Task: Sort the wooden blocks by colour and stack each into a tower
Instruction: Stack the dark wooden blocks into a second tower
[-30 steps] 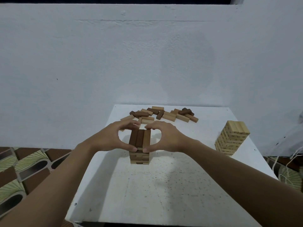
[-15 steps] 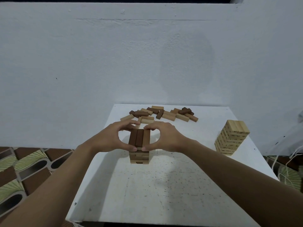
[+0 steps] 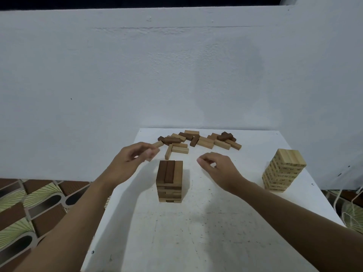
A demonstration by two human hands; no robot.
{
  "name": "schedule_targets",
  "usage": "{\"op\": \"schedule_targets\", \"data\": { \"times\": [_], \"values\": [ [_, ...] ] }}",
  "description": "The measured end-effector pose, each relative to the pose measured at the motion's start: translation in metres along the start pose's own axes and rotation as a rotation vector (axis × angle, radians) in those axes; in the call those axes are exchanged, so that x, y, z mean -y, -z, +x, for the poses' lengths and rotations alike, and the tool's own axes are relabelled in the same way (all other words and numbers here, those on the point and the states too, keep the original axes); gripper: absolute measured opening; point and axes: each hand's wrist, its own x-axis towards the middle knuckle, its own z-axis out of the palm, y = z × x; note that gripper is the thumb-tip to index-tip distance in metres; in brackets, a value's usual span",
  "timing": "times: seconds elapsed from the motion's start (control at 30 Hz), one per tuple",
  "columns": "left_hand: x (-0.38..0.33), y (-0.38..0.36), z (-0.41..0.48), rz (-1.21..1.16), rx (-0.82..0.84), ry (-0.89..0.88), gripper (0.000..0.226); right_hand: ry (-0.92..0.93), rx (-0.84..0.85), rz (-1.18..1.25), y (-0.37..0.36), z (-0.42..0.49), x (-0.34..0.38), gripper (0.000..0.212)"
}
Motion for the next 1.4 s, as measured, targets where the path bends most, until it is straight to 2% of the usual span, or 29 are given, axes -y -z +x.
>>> {"op": "schedule_targets", "data": {
  "times": [0.07, 0.23, 0.33, 0.43, 0.5, 0.57, 0.67, 0.7, 0.87, 1.1, 1.4],
  "values": [
    [0.014, -0.003, 0.009, 0.037, -0.013, 0.025, 0.02, 0.016, 0.001, -0.082, -0.002, 0.006, -0.011, 0.026],
    [0.045, -0.013, 0.051, 0.244, 0.132, 0.074, 0.022, 0.107, 0.094, -0.303, -0.011, 0.038, -0.023, 0.03],
    [0.056, -0.019, 0.074, 0.388, 0.201, 0.018, 0.026, 0.185, 0.155, -0.396, -0.018, 0.062, -0.026, 0.037],
    [0.067, -0.029, 0.093, 0.625, 0.34, -0.081, 0.035, 0.235, 0.234, -0.488, -0.025, 0.081, -0.03, 0.042],
    [0.072, -0.035, 0.099, 0.793, 0.406, -0.085, 0.041, 0.258, 0.284, -0.545, -0.029, 0.09, -0.032, 0.044],
    [0.078, -0.04, 0.102, 0.861, 0.414, -0.092, 0.044, 0.26, 0.323, -0.579, -0.033, 0.099, -0.037, 0.047],
    [0.088, -0.042, 0.101, 0.802, 0.308, -0.088, 0.06, 0.291, 0.335, -0.613, -0.04, 0.11, -0.043, 0.052],
    [0.092, -0.042, 0.1, 0.783, 0.265, -0.105, 0.057, 0.305, 0.332, -0.629, -0.041, 0.113, -0.045, 0.053],
    [0.094, -0.045, 0.096, 0.709, 0.085, -0.167, 0.018, 0.355, 0.34, -0.665, -0.048, 0.126, -0.046, 0.053],
    [0.091, -0.049, 0.081, 0.595, 0.051, -0.102, 0.029, 0.349, 0.262, -0.642, -0.054, 0.109, -0.049, 0.047],
    [0.097, -0.03, 0.032, 0.583, -0.014, -0.05, 0.014, 0.319, 0.099, -0.636, -0.055, 0.055, -0.065, 0.042]
  ]
}}
